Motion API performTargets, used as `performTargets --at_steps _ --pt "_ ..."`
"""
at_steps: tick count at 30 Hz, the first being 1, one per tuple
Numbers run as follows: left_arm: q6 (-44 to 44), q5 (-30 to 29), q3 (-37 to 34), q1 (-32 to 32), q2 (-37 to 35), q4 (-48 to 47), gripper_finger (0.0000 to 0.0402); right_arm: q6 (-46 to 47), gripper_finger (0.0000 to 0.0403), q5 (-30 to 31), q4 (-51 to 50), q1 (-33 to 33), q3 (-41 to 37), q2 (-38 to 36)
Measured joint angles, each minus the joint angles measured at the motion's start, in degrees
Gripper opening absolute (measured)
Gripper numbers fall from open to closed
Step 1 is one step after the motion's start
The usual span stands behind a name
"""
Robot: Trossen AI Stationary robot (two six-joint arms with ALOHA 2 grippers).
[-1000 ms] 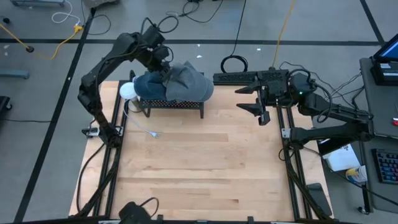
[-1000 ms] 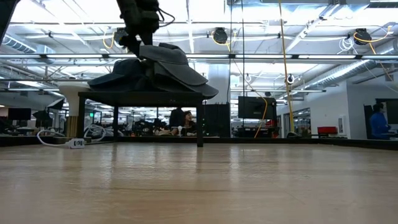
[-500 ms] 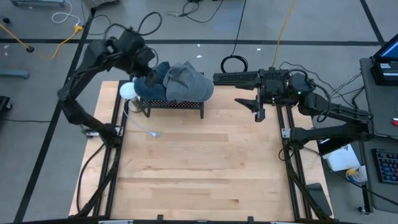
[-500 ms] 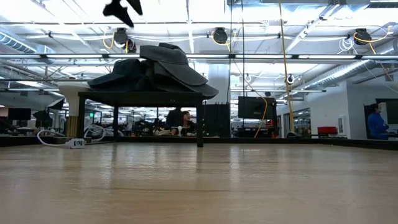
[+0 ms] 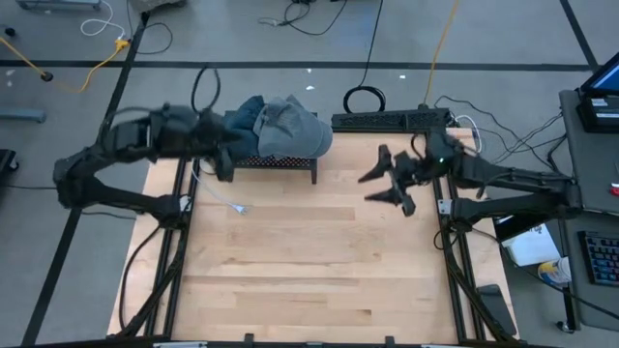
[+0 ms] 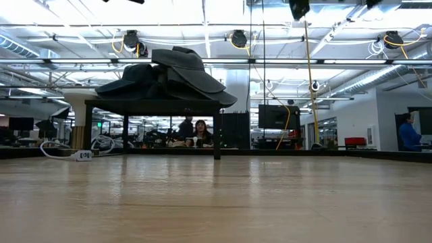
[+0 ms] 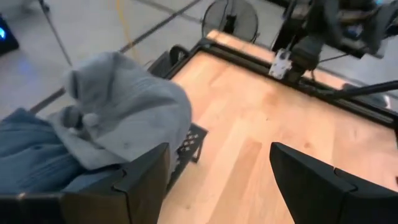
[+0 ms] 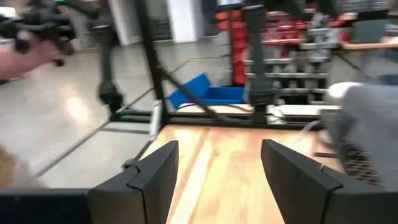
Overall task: Pick & Place hat
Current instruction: Return to Home Position
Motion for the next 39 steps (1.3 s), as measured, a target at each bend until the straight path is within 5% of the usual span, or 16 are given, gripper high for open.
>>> performTargets --at_steps 9,13,22,39 --pt "2.55 -8.68 -23.85 -9.64 -10.37 20.51 0.0289 7.28 0.0222 1.72 27.31 1.67 -21.19 -0.54" --pt "4.08 -9.23 -34.96 -10.47 -14.45 34.44 0.028 6.8 0.0222 8.48 32.41 1.41 -27.47 -1.13" --pt "0.18 -9.3 -53.99 -10.34 -20.22 55.59 0.0281 7.36 0.0222 8.14 47.17 -0.91 -40.24 -6.79" --pt "-2.09 -9.75 -68.9 -10.32 -28.55 67.6 0.0274 8.73 0.0222 14.32 41.81 -6.97 -47.86 -20.04"
